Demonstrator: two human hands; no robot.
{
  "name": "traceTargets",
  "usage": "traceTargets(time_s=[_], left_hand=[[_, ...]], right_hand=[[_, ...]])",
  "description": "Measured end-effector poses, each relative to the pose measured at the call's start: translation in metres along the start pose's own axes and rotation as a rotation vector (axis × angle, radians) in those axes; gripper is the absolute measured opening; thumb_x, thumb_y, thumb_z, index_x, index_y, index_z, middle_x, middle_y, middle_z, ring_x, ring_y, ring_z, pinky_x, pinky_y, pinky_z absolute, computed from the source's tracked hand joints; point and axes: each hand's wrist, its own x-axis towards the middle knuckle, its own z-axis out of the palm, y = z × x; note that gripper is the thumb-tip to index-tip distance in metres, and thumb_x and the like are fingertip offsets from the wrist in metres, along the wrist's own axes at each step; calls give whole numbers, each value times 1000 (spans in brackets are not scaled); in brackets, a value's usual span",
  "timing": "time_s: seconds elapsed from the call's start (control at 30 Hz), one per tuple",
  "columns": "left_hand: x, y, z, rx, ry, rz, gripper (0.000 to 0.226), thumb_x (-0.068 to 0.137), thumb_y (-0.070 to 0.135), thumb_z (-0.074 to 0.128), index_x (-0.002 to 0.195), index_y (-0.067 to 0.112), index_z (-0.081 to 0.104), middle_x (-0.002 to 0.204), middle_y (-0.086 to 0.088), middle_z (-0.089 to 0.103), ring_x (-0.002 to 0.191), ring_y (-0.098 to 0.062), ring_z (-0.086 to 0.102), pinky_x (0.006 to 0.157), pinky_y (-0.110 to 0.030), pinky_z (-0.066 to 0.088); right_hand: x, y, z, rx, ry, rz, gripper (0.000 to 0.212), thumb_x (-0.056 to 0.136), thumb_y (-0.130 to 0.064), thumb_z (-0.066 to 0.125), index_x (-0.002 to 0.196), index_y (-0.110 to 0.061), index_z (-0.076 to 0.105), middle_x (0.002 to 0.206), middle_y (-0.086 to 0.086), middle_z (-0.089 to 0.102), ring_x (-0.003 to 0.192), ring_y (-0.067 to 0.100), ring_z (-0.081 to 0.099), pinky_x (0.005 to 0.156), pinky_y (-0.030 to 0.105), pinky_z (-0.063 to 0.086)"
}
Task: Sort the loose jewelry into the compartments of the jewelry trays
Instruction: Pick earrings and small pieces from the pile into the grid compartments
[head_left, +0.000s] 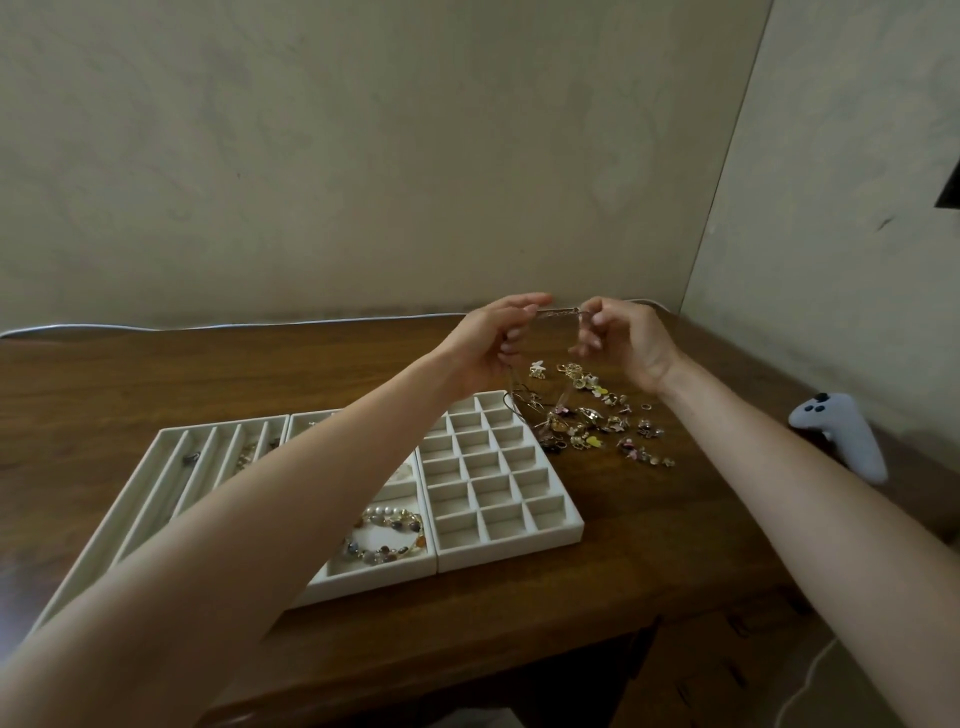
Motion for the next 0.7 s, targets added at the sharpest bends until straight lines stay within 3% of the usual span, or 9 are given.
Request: traceTargets(time_s=[0.1, 0.2, 0.3, 0.4, 0.57, 0.7], left_hand=[[2, 1, -3, 104, 100, 54, 23, 92, 4, 45, 106, 13, 61, 56, 6, 41, 44, -4, 33, 40, -14, 24], [-1, 0, -5, 312, 198, 100, 22, 88, 1, 51, 105, 10, 62, 68, 3, 48, 48, -3, 39, 40, -14, 30], [-3, -6, -8, 600, 322, 119, 24, 89, 3, 53, 111, 7, 61, 80, 4, 54, 56, 0, 49, 45, -10, 37], [0, -15, -13, 806, 482, 130, 19, 88, 10, 55, 106, 9, 64, 85, 2, 57, 68, -4, 51, 53, -12, 39], [2, -16, -19, 569, 558, 23, 17, 88, 18, 57, 96, 6, 67, 60, 0, 49, 50, -11, 43, 47, -20, 38], [0, -14, -24, 436, 550, -27, 13, 87, 16, 57, 88, 7, 66, 60, -3, 46, 49, -12, 40, 47, -20, 38]], right_hand=[[2, 3, -6, -184, 97, -20, 18, 84, -1, 46, 81, -14, 58, 64, -2, 45, 55, 12, 43, 57, 25, 42], [3, 8, -8, -424, 351, -60, 28, 80, 10, 53, 77, -16, 62, 77, -2, 57, 60, 10, 49, 50, 20, 42], [6, 13, -13, -376, 508, -65, 25, 80, 8, 54, 79, -15, 63, 86, -2, 61, 67, 8, 52, 53, 20, 44], [7, 15, -15, -234, 573, -64, 18, 82, 2, 58, 81, -14, 65, 75, 0, 61, 55, 8, 48, 52, 22, 46], [4, 12, -21, 104, 591, -8, 10, 89, -7, 57, 92, -7, 66, 51, -2, 44, 45, 9, 42, 51, 24, 50], [4, 13, -26, 166, 578, 21, 12, 90, -9, 54, 90, -9, 67, 40, -7, 41, 45, 9, 42, 55, 27, 52]])
